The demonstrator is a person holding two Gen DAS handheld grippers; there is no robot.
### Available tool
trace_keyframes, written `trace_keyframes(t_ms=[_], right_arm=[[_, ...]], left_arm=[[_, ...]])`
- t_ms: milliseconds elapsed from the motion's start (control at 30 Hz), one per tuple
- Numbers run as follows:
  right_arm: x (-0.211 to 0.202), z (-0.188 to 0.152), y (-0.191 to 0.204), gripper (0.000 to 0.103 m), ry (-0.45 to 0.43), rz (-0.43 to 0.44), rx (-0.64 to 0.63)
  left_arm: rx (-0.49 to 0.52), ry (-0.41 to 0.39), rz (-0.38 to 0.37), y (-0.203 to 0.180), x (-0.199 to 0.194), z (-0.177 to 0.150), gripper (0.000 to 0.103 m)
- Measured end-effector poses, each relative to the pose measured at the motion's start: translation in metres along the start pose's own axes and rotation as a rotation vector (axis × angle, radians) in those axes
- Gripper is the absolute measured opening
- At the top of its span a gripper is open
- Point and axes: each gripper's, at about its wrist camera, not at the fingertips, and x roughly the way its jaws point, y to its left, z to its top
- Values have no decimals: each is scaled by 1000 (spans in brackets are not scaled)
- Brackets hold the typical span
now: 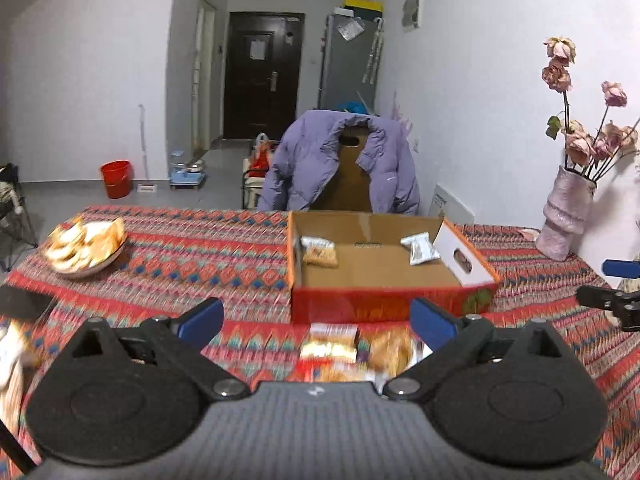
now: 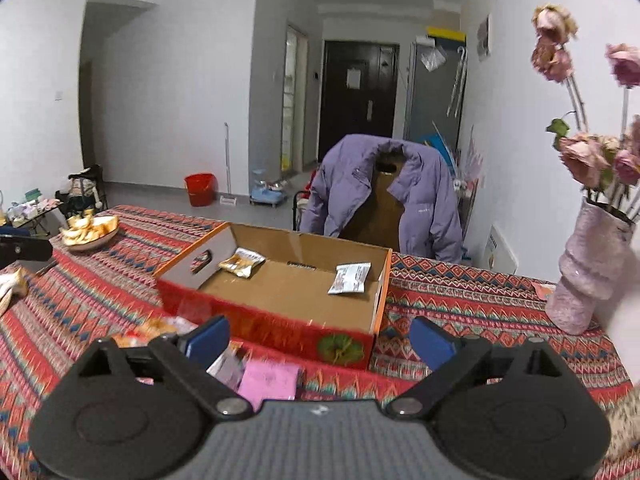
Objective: Organize snacks
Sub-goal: 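Withdraw both tools from the box back toward the snack pile, then grasp the pumpkin-seed cracker packet with the right tool while the left grasps a white packet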
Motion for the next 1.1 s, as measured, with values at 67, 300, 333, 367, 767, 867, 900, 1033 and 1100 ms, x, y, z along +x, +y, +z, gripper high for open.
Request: trace_keyframes(t_ms=[67,300,333,367,767,867,900,1033,1100], right_arm=[[-23,-22,8,99,-25,16,-7],[-84,-105,35,103,-82,50,-22],[-90,-117,38,103,-88,42,-25],[-95,-128,40,103,-99,32,-28],[-111,-215,55,103,-109,-86,60],[-101,-215,47,103,-62,-75,63],[-99,-214,44,103,-58,-62,80],[-87,-206,33,93,-59,-41,157],[-78,-199,29,87,-51,-33,174]], left_arm=[[-14,-25,1,1,-22,-25,102],[-6,-97,61,-8,-80,-110,103],[-2,-105,59,-10,-86,-123,103],[5,-106,50,-11,-88,-132,103],[117,-118,32,-36,-105,-199,103],[110,-108,24,-37,-92,-194,103],[107,-108,14,-38,-88,-192,103],[116,-114,4,-44,-69,-179,103],[119,-121,-4,-47,-59,-170,103]])
